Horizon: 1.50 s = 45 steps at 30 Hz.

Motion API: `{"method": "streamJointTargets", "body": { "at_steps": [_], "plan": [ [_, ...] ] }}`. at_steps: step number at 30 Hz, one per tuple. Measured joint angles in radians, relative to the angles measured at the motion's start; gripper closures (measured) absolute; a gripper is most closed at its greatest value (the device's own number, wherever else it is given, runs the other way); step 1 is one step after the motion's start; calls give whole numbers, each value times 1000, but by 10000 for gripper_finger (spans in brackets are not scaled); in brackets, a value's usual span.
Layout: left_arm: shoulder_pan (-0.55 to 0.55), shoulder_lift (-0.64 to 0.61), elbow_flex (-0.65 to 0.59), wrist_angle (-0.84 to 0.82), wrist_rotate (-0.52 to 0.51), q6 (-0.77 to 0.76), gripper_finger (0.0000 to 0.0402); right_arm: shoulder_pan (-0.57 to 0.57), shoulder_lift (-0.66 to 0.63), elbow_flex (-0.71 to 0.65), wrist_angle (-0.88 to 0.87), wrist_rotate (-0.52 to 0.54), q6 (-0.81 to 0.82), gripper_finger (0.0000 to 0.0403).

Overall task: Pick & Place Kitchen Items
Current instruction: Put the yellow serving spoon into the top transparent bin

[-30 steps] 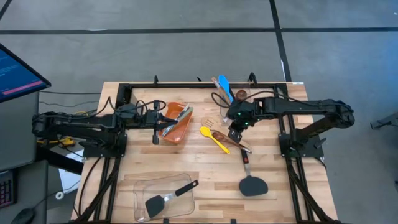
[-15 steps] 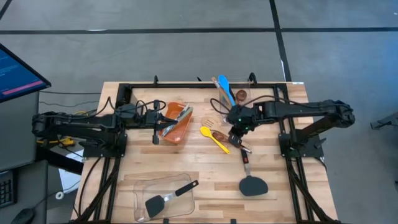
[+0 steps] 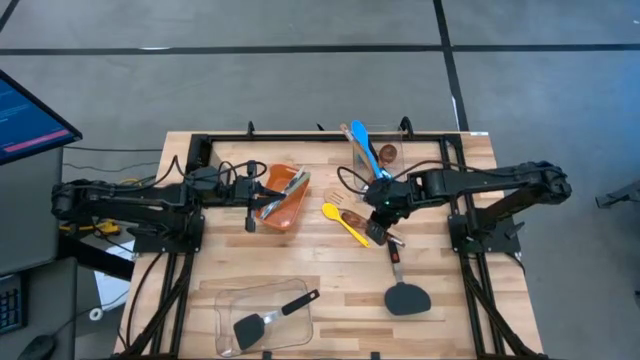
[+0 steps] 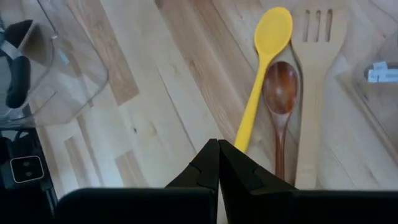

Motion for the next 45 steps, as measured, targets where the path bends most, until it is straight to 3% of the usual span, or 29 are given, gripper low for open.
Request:
{"method": "streamJointTargets", "body": {
  "at_steps": [7,14,21,35,45],
  "plan": [
    [0,0,0,0,0,0,400,1,0,0,94,0,-9,403],
    [0,0,0,1,0,0,401,-27,0,0,189,2,-192,403],
    [0,0,0,6,0,0,401,-82,0,4,304,3,-210,403],
    [0,0,0,13,0,0,401,-250,-1,178,5,23,-247,403],
    [0,0,0,19,0,0,401,-402,15,191,-273,28,-245,403]
  ]
}}
